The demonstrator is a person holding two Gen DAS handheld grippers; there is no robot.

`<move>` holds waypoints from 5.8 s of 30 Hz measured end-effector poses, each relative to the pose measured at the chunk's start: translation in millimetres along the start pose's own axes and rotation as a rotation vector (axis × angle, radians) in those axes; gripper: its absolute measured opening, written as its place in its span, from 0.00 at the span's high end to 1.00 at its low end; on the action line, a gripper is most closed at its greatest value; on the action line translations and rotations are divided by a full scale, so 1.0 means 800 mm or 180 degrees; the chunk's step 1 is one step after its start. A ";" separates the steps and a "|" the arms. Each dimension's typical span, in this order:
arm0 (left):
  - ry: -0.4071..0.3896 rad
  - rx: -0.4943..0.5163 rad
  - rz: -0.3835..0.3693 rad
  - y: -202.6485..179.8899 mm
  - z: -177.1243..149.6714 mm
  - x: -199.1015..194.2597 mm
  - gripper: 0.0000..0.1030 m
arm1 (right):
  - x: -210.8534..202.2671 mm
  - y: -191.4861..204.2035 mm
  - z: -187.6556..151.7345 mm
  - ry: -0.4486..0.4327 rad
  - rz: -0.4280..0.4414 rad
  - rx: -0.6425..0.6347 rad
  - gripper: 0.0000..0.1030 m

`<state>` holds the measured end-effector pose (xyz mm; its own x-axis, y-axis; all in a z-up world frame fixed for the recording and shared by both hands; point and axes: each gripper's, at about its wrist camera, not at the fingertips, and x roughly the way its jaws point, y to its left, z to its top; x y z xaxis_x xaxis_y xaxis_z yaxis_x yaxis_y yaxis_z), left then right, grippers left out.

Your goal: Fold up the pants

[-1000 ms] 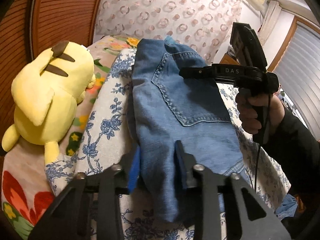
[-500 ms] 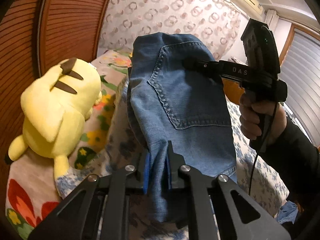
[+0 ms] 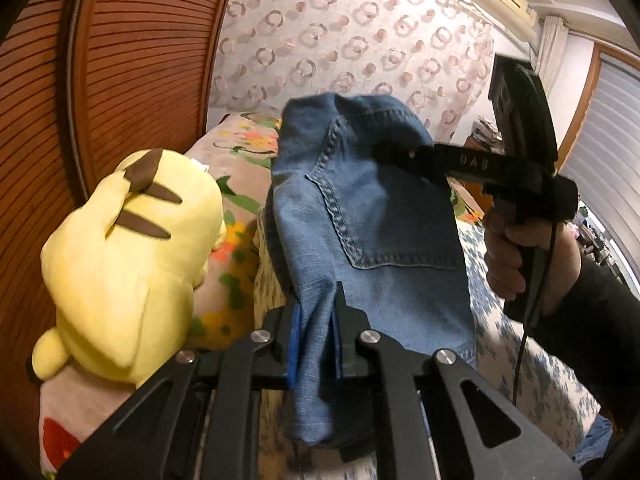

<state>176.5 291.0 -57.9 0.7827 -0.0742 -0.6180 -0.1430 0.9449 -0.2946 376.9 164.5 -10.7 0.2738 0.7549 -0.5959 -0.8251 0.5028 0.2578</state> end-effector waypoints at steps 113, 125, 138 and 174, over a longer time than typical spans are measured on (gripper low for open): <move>-0.0310 0.0977 0.0036 -0.307 -0.131 -0.154 0.43 | -0.445 0.077 -0.297 -0.0703 -0.1585 0.0332 0.23; -0.0387 0.1062 -0.0039 -0.348 -0.124 -0.180 0.43 | -0.504 0.084 -0.316 -0.0880 -0.1910 0.0471 0.17; -0.0488 0.1069 -0.0019 -0.354 -0.110 -0.197 0.43 | -0.541 0.099 -0.311 -0.1114 -0.2127 0.0536 0.16; -0.0751 0.0983 0.0046 -0.344 -0.102 -0.233 0.42 | -0.560 0.117 -0.312 -0.1310 -0.2361 0.0481 0.16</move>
<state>20.9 18.5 78.9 0.9049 -0.0189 -0.4253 0.0061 0.9995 -0.0316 53.4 -231.5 90.1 0.8976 0.2869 -0.3348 -0.2953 0.9550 0.0268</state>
